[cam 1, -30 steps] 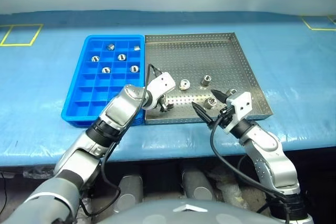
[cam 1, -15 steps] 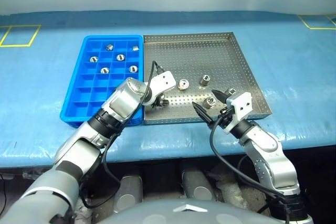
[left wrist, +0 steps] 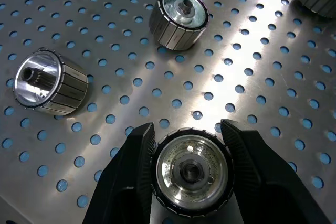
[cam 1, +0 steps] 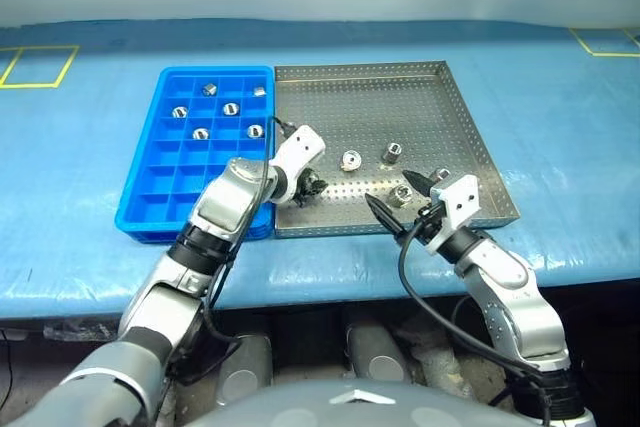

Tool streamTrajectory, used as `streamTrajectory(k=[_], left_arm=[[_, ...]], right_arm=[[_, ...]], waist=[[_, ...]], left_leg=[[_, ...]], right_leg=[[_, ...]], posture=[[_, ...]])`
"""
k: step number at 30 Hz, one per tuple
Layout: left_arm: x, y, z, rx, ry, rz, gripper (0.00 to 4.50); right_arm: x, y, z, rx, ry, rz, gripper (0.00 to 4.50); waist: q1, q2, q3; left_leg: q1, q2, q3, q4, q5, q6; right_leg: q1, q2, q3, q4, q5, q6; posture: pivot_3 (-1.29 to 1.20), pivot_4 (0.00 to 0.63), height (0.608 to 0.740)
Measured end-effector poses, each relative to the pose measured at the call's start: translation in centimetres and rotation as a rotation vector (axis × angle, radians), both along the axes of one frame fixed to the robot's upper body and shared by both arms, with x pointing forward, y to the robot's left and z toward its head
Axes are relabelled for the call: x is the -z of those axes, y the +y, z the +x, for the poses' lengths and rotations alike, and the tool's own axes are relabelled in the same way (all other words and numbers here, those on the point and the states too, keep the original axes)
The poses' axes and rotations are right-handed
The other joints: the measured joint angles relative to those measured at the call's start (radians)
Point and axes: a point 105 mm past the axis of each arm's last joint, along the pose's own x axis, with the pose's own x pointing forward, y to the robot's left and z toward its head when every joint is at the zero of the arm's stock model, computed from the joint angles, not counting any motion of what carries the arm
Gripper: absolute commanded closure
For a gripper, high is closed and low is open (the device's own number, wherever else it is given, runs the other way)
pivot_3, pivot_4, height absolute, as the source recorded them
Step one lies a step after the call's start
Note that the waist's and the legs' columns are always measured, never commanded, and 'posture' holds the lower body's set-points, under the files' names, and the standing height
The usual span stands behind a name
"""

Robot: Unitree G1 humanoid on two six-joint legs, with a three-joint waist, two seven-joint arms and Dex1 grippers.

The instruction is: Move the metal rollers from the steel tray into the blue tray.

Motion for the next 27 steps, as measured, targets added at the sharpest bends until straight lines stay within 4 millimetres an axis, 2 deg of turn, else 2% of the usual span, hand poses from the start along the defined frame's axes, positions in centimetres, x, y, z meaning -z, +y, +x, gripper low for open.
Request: streamTrajectory(k=[3, 5, 7, 9, 11, 14, 17, 21, 24, 27], left_arm=[[-2.2, 0.6, 0.4, -0.140, -0.115, -0.131, 2.78], [-4.5, 1.4, 0.8, -0.270, -0.209, -0.251, 2.78], [-7.0, 2.9, 0.9, -0.387, -0.312, -0.347, 2.78], [-8.7, 4.7, 1.1, -0.498, -0.403, -0.378, 2.78], [-9.4, 7.3, 1.4, -0.643, -0.478, -0.377, 2.78], [-9.4, 11.7, 1.5, -0.880, -0.546, -0.344, 2.78], [-8.7, 14.9, 1.4, -1.048, -0.588, -0.223, 2.78], [-7.4, 16.4, 1.4, -1.129, -0.585, -0.131, 2.78], [-7.0, 17.1, 1.6, -1.133, -0.605, -0.084, 2.78], [-5.5, 18.0, 2.0, -1.147, -0.584, 0.001, 2.78]], right_arm=[[0.0, 0.1, 0.0, -0.004, -0.002, 0.000, 0.00], [-0.2, 0.2, 0.1, -0.009, -0.006, 0.001, 0.00], [-0.4, 0.4, 0.3, -0.016, -0.016, 0.005, 0.00], [-0.8, 0.7, 0.5, -0.032, -0.028, 0.006, 0.00], [-0.7, 0.9, 0.6, -0.048, -0.022, 0.009, 0.00], [-0.4, 1.4, 1.0, -0.072, -0.002, 0.021, 0.00], [-0.4, 2.2, 1.2, -0.104, -0.003, 0.012, 0.00], [-0.4, 2.8, 1.3, -0.122, -0.002, 0.016, 0.00], [-0.3, 2.9, 1.3, -0.123, 0.001, 0.018, 0.00], [-0.1, 2.9, 1.2, -0.116, 0.005, 0.017, 0.00]], waist=[[0.009, 0.000, 0.000], [0.019, 0.000, 0.000], [0.026, -0.001, 0.000], [0.029, -0.001, 0.000], [0.030, -0.001, 0.000], [0.033, -0.001, 0.000], [0.048, -0.001, 0.001], [0.076, -0.002, 0.001], [0.079, -0.003, 0.001], [0.075, -0.003, 0.001]], left_leg=[[0.000, 0.000, 0.000, 0.000, 0.000, 0.000], [0.000, -0.001, 0.000, 0.001, 0.000, 0.000], [0.000, -0.001, 0.000, 0.001, 0.000, 0.000], [0.001, -0.001, 0.000, 0.001, 0.000, 0.000], [0.002, -0.001, 0.000, 0.001, 0.000, 0.000], [0.001, -0.001, 0.000, 0.002, 0.000, 0.000], [0.001, -0.001, -0.001, 0.002, 0.000, 0.000], [-0.001, -0.002, -0.003, 0.002, 0.000, 0.000], [-0.001, -0.003, -0.003, 0.002, 0.000, 0.000], [-0.001, -0.002, -0.003, 0.002, 0.000, -0.001]], right_leg=[[0.000, -0.001, 0.000, -0.001, 0.001, 0.001], [0.000, -0.001, 0.000, -0.001, 0.001, 0.001], [0.001, -0.001, 0.000, -0.001, 0.001, 0.002], [0.002, -0.001, 0.000, -0.001, 0.001, 0.002], [0.003, -0.001, 0.000, -0.001, 0.001, 0.002], [0.003, -0.001, 0.000, -0.001, 0.001, 0.002], [0.003, -0.001, -0.001, -0.001, 0.002, 0.002], [0.003, -0.002, -0.002, -0.002, 0.002, 0.002], [0.003, -0.002, -0.003, -0.002, 0.002, 0.002], [0.003, -0.002, -0.003, -0.002, 0.002, 0.002]], posture=[[-0.05, 0.150, 0.740], [-0.05, 0.150, 0.740], [-0.02, 0.150, 0.740], [0.01, 0.150, 0.740], [0.01, 0.150, 0.740], [0.04, 0.150, 0.740], [0.04, 0.150, 0.740], [0.04, 0.150, 0.740], [0.02, 0.150, 0.740], [0.00, 0.150, 0.740]])
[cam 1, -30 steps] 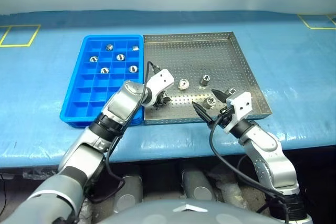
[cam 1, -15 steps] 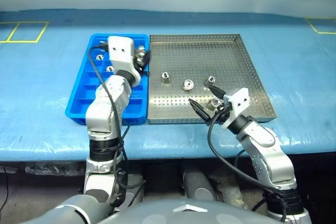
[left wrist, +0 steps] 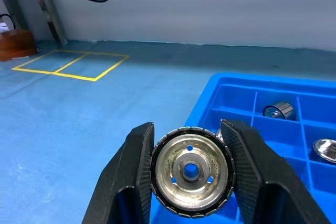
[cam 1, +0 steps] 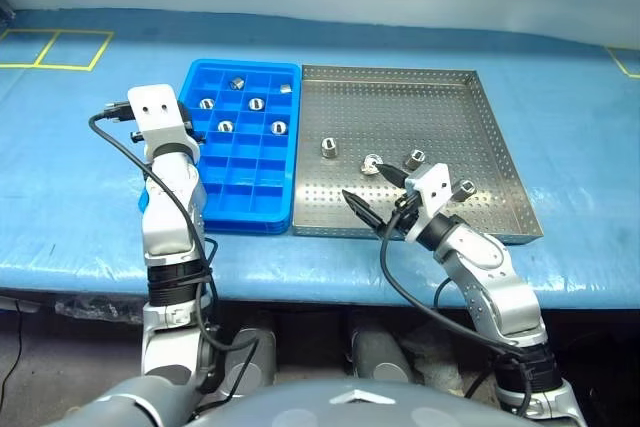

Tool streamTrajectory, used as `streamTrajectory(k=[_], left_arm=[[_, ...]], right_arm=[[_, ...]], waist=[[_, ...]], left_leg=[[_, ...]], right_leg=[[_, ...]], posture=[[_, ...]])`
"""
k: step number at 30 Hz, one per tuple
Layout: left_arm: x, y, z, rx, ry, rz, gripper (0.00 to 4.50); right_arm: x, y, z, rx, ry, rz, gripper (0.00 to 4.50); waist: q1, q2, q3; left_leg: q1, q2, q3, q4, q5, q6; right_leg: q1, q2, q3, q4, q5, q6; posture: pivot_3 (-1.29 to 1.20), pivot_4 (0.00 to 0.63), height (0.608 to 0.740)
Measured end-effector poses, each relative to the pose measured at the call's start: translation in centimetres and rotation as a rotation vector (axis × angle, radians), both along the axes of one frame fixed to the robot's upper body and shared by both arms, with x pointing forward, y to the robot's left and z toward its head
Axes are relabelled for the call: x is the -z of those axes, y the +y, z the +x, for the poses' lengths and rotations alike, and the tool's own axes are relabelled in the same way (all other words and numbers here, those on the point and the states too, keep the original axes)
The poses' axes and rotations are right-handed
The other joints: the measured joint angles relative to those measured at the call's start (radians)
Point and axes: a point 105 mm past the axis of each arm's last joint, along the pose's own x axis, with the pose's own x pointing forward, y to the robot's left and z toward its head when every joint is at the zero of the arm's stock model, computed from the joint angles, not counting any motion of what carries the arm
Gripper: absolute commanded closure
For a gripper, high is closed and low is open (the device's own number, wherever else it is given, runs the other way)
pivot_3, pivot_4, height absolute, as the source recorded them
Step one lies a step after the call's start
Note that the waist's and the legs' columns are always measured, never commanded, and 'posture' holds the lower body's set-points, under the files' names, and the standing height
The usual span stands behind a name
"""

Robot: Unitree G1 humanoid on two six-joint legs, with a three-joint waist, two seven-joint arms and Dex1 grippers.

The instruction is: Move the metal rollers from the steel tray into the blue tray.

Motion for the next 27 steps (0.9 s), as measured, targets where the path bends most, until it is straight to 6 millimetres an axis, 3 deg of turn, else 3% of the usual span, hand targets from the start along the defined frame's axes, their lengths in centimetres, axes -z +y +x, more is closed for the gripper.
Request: streamTrajectory(k=[4, 11, 12, 17, 22, 24, 27], left_arm=[[1.9, 0.5, 0.5, 0.008, 0.066, 0.014, 2.78], [4.1, -0.2, 1.5, 0.079, 0.144, 0.018, 2.78], [4.3, -0.5, 1.6, 0.099, 0.155, 0.018, 2.43], [4.0, -0.6, 1.6, 0.104, 0.151, 0.042, 0.83], [2.7, -1.2, 1.0, 0.138, 0.092, 0.060, 0.83], [1.7, -2.5, 1.0, 0.225, 0.054, 0.044, 0.83], [-0.5, -6.6, 1.1, 0.467, -0.008, 0.053, 0.83]], right_arm=[[0.4, 0.0, -0.2, 0.013, 0.012, 0.002, 0.00], [0.2, 0.0, -0.7, 0.018, 0.003, 0.001, 0.00], [0.2, 0.0, -0.7, 0.019, 0.003, 0.000, 0.00], [0.4, -0.1, -0.8, 0.040, 0.010, 0.008, 0.00], [-0.3, 0.0, -0.3, 0.051, -0.015, 0.024, 0.00], [-0.4, -0.2, -0.2, 0.061, -0.017, 0.025, 0.00], [-0.7, -0.1, 0.1, 0.061, -0.029, 0.027, 0.00]], waist=[[-0.008, 0.000, 0.000], [-0.019, 0.000, 0.000], [-0.023, 0.000, 0.000], [-0.031, 0.000, 0.000], [-0.035, 0.000, 0.000], [-0.034, 0.000, 0.000], [-0.023, 0.000, 0.000]], left_leg=[[0.000, 0.000, 0.000, 0.000, 0.000, 0.000], [0.000, 0.000, 0.000, 0.000, 0.000, 0.000], [0.000, 0.000, 0.000, 0.000, 0.000, 0.000], [0.000, 0.000, 0.000, 0.000, 0.000, 0.000], [0.000, 0.000, 0.000, 0.000, 0.000, -0.001], [0.000, 0.000, 0.000, 0.000, 0.000, -0.001], [0.000, 0.000, 0.000, 0.000, 0.000, -0.001]], right_leg=[[0.000, 0.000, 0.000, 0.000, 0.000, 0.000], [0.000, 0.000, 0.000, 0.000, 0.000, 0.000], [0.000, 0.000, 0.000, 0.000, 0.000, 0.000], [-0.001, 0.000, 0.000, 0.000, 0.000, 0.000], [0.000, 0.000, 0.000, 0.001, 0.000, 0.000], [0.000, 0.000, 0.000, 0.001, 0.000, 0.000], [0.000, 0.000, 0.000, 0.000, 0.000, 0.000]], posture=[[-0.03, 0.150, 0.740], [-0.06, 0.150, 0.740], [-0.06, 0.150, 0.740], [-0.06, 0.150, 0.740], [-0.04, 0.150, 0.740], [-0.04, 0.150, 0.740], [-0.05, 0.150, 0.740]])
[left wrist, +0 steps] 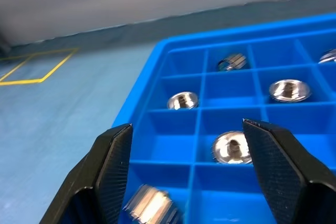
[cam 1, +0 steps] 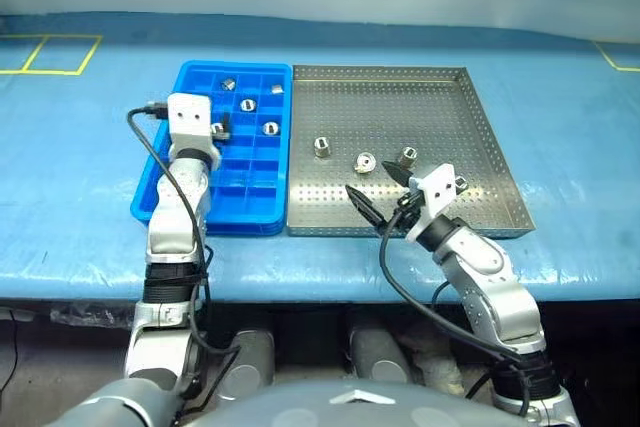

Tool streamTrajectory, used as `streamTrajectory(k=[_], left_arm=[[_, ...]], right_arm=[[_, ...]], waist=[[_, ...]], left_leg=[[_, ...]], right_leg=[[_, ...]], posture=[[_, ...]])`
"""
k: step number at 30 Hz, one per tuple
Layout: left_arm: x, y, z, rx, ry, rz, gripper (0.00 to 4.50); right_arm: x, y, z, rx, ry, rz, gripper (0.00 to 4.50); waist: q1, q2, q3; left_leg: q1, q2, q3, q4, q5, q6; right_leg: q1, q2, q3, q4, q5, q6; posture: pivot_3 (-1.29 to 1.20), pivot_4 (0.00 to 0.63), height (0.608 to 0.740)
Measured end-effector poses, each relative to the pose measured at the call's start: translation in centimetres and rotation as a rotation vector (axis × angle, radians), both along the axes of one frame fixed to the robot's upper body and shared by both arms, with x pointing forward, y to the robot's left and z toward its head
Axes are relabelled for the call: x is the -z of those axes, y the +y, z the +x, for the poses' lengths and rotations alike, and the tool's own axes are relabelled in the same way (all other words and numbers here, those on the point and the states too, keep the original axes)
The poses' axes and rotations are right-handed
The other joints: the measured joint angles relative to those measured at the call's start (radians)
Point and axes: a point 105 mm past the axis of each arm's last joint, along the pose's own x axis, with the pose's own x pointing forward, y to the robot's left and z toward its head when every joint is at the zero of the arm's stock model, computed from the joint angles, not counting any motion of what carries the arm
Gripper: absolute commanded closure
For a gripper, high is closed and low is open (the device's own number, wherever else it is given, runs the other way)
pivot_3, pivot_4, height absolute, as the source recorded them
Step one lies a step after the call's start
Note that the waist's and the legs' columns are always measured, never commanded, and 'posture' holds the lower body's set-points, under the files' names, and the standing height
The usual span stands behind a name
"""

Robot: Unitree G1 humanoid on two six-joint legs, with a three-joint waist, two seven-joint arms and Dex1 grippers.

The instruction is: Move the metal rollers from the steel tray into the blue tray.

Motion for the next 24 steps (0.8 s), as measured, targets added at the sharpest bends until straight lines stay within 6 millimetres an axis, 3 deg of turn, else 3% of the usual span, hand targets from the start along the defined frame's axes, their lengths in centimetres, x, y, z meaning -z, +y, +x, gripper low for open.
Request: streamTrajectory(k=[5, 8, 13, 24], left_arm=[[-1.6, -6.8, 0.0, 0.349, -0.004, 0.059, 0.83], [-0.4, -8.4, 0.3, 0.429, 0.066, 0.088, 0.83], [4.2, -9.2, 0.4, 0.499, 0.284, 0.171, 0.83], [5.3, -9.7, 2.3, 0.512, 0.405, 0.154, 0.83]], right_arm=[[-0.2, 0.1, 0.1, 0.011, -0.007, 0.011, 0.00], [0.4, -0.2, -0.1, 0.035, 0.014, 0.018, 0.00], [1.2, -0.8, -0.7, 0.086, 0.042, 0.030, 0.00], [1.3, -1.2, -1.8, 0.129, 0.033, 0.031, 0.00]], waist=[[-0.008, 0.000, 0.000], [-0.026, 0.000, 0.000], [-0.059, 0.001, 0.000], [-0.118, 0.001, 0.000]], left_leg=[[0.000, 0.000, 0.001, 0.000, 0.000, 0.000], [0.000, 0.000, 0.001, 0.000, 0.000, 0.000], [0.000, 0.001, 0.001, 0.000, 0.000, 0.000], [0.000, 0.001, 0.002, 0.000, 0.000, 0.000]], right_leg=[[0.000, 0.000, 0.001, 0.000, 0.000, 0.000], [-0.001, 0.001, 0.001, 0.000, 0.000, 0.000], [-0.001, 0.001, 0.002, 0.000, 0.000, 0.000], [-0.002, 0.001, 0.003, 0.000, 0.000, 0.001]], posture=[[-0.10, 0.150, 0.740], [-0.14, 0.150, 0.740], [-0.19, 0.150, 0.740], [-0.27, 0.150, 0.740]])
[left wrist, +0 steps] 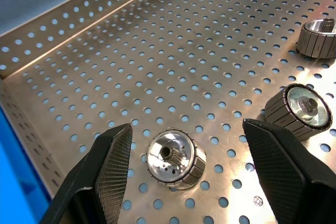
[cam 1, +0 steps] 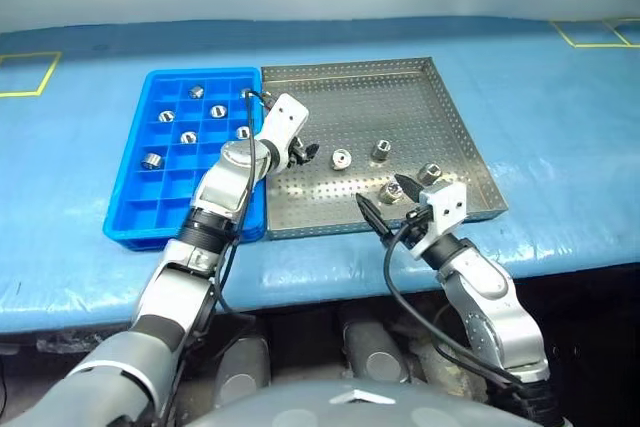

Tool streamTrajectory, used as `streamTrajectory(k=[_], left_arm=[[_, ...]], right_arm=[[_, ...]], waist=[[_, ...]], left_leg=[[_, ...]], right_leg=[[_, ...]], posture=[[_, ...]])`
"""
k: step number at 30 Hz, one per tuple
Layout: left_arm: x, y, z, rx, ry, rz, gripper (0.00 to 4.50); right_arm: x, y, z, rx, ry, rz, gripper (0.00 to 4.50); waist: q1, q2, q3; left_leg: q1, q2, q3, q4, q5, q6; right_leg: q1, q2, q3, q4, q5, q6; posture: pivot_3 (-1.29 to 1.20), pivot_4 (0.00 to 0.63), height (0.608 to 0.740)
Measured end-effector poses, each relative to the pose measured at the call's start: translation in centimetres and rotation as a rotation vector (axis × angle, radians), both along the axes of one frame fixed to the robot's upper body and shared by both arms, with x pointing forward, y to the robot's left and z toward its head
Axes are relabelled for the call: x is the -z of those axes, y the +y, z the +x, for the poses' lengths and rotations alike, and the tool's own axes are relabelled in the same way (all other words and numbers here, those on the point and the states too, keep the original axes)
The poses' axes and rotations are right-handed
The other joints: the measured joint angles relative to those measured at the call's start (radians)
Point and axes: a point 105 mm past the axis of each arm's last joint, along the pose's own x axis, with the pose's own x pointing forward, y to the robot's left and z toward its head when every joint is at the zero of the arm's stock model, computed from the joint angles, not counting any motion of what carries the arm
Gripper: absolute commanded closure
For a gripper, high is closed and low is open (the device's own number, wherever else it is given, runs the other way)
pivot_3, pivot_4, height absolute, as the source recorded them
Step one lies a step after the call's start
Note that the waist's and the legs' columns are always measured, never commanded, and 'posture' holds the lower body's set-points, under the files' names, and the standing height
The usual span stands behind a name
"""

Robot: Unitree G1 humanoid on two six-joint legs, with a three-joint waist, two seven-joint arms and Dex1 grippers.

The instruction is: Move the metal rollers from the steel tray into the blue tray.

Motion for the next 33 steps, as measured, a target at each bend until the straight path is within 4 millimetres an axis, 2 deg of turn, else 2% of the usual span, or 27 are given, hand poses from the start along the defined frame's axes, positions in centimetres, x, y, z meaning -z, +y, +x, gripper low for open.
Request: streamTrajectory(k=[13, 16, 20, 25, 29, 31, 33], left_arm=[[2.3, 2.1, 1.8, -0.195, 0.018, 0.114, 0.83], [2.4, 2.3, 1.9, -0.209, 0.027, 0.104, 1.41], [2.6, 2.0, 1.8, -0.204, 0.042, 0.082, 2.70], [2.6, 2.3, 1.7, -0.239, 0.050, 0.044, 2.76], [2.7, 3.4, 1.4, -0.348, 0.016, 0.002, 2.76], [2.3, 4.1, 1.0, -0.406, -0.014, -0.055, 2.76], [1.0, 4.8, 0.6, -0.477, -0.088, -0.112, 2.76]], right_arm=[[0.1, -0.6, -0.3, 0.035, -0.015, -0.012, 0.00], [0.0, -0.6, -0.3, 0.036, -0.016, -0.011, 0.00], [0.0, -0.6, -0.3, 0.036, -0.019, -0.011, 0.00], [-0.1, -0.6, -0.2, 0.036, -0.025, -0.009, 0.00], [-0.4, -0.5, 0.0, 0.029, -0.038, -0.009, 0.00], [-0.6, -0.4, 0.2, 0.026, -0.046, -0.010, 0.00], [-0.7, -0.3, 0.4, 0.017, -0.049, -0.012, 0.00]], waist=[[-0.062, 0.000, 0.000], [-0.069, 0.000, 0.000], [-0.081, 0.000, 0.000], [-0.081, 0.000, 0.000], [-0.081, 0.000, 0.000], [-0.079, 0.000, 0.000], [-0.076, 0.000, 0.000]], left_leg=[[0.000, 0.000, 0.000, 0.000, 0.000, 0.000], [0.000, 0.000, 0.000, 0.000, 0.000, 0.000], [0.000, 0.000, 0.000, 0.000, 0.000, 0.000], [0.001, 0.000, 0.000, 0.000, 0.000, 0.000], [0.001, 0.000, 0.000, -0.001, 0.000, 0.000], [0.000, 0.000, 0.000, -0.001, 0.000, 0.000], [0.000, 0.000, 0.000, -0.002, 0.000, 0.000]], right_leg=[[0.000, 0.000, 0.001, 0.000, 0.000, 0.001], [0.000, 0.000, 0.001, 0.000, 0.000, 0.001], [0.000, 0.000, 0.001, 0.000, 0.001, 0.001], [0.000, 0.000, 0.001, 0.000, 0.001, 0.001], [0.000, 0.000, 0.002, 0.000, 0.001, 0.001], [-0.001, 0.000, 0.003, 0.000, 0.001, 0.001], [-0.001, 0.000, 0.003, 0.000, 0.001, 0.001]], posture=[[-0.29, 0.150, 0.740], [-0.29, 0.150, 0.740], [-0.28, 0.150, 0.740], [-0.26, 0.150, 0.740], [-0.24, 0.150, 0.740], [-0.23, 0.150, 0.740], [-0.19, 0.150, 0.740]])
